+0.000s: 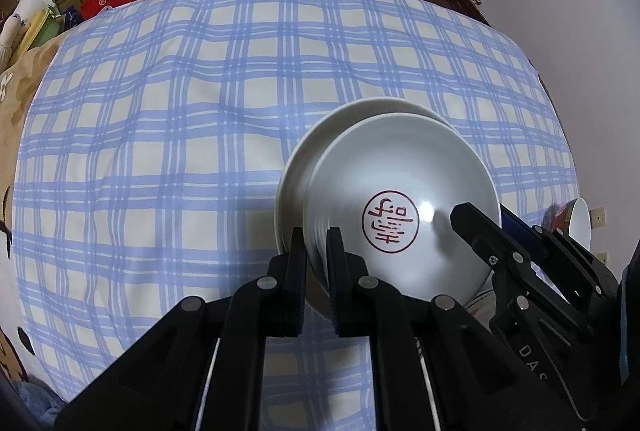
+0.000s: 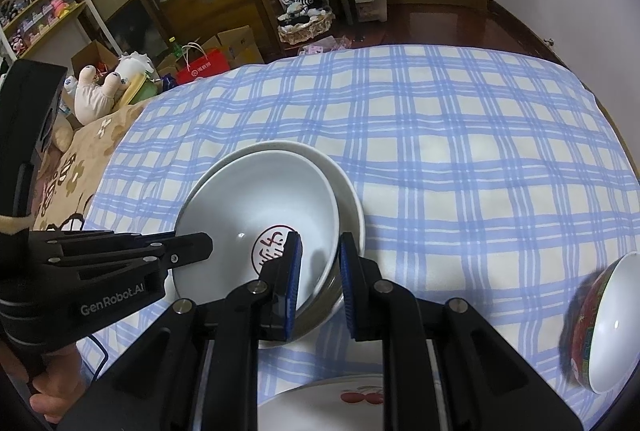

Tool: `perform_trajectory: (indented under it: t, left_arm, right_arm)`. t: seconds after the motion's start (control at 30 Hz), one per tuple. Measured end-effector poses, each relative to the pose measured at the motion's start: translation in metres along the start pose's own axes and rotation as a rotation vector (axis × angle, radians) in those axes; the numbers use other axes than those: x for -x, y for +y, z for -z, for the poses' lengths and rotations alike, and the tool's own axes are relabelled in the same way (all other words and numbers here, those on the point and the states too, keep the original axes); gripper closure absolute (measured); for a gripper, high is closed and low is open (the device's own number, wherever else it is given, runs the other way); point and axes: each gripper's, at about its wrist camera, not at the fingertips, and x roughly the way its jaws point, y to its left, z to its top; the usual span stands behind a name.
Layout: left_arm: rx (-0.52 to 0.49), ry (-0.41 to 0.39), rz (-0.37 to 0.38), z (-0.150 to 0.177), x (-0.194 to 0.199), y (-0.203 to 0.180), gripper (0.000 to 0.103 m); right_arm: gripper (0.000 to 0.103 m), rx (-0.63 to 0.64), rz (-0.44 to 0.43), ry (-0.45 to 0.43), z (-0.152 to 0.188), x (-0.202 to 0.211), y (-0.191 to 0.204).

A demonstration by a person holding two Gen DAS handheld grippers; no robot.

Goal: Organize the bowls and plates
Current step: 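Lower the red-stamped bowl into the white bowl and open both tools, then move the left tool to a white bowl rim while the right tool grips another bowl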

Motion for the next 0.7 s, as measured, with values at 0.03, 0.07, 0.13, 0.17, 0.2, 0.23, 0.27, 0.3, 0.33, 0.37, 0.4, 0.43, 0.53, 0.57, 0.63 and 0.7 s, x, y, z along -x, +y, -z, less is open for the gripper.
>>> perform_trajectory:
  t: [0.03,0.07,0.13,0.17,0.2,0.23,0.27,0.3,0.33,0.37,0.4,0.43,0.53,0.57,0.63,0.7]
  left_arm:
    - [-0.001,0.002,-0.002,0.000,0.000,0.000,0.092]
    - [-0.002,0.003,-0.001,0.000,0.001,-0.001,0.091]
    - [-0.001,0.003,0.006,0.000,0.003,0.001,0.091]
    - [-0.001,0.006,0.011,0.000,0.004,0.001,0.090]
    - [-0.001,0.009,0.016,-0.001,0.004,0.001,0.090]
    - [-0.002,0.011,0.019,0.001,0.006,0.004,0.090]
    - [-0.007,0.016,0.019,0.001,0.006,0.003,0.089]
    - [-0.018,0.020,0.018,0.001,0.006,0.002,0.089]
    - [-0.022,0.021,0.018,0.001,0.007,0.003,0.089]
    - [-0.023,0.022,0.020,0.002,0.008,0.003,0.089]
    - [-0.023,0.024,0.022,0.002,0.008,0.003,0.089]
    - [-0.021,0.026,0.028,0.002,0.009,0.003,0.088]
    - [-0.020,0.004,0.025,0.003,0.018,0.004,0.078]
    - [-0.022,-0.007,0.012,0.003,0.022,0.004,0.072]
    - [-0.026,-0.024,-0.020,0.004,0.026,0.006,0.067]
    - [-0.021,-0.025,-0.021,0.004,0.028,0.009,0.066]
  right_arm:
    - [0.083,-0.004,-0.003,0.002,0.000,0.000,0.000]
    - [0.083,-0.008,-0.006,0.003,-0.001,0.000,-0.001]
    - [0.083,-0.019,-0.011,0.004,0.000,0.001,-0.002]
    - [0.083,-0.023,-0.016,0.006,0.000,0.001,-0.003]
    - [0.082,-0.026,-0.020,0.008,0.001,0.001,-0.003]
    - [0.082,-0.030,-0.023,0.009,0.001,0.002,-0.003]
    - [0.082,-0.034,-0.027,0.011,0.002,0.002,-0.004]
    - [0.082,-0.039,-0.031,0.010,0.002,0.003,-0.004]
    - [0.082,-0.043,-0.034,0.010,0.002,0.005,-0.005]
    - [0.082,-0.047,-0.037,0.010,0.002,0.006,-0.005]
    - [0.081,-0.048,-0.039,0.009,0.001,0.007,-0.005]
    - [0.080,-0.048,-0.043,0.007,0.001,0.008,-0.006]
    - [0.068,-0.042,-0.051,-0.029,0.001,0.017,-0.006]
    - [0.066,-0.042,-0.055,-0.041,0.000,0.020,-0.006]
    - [0.065,-0.039,-0.060,-0.048,-0.001,0.026,-0.006]
    - [0.061,-0.041,-0.048,-0.057,-0.002,0.032,-0.007]
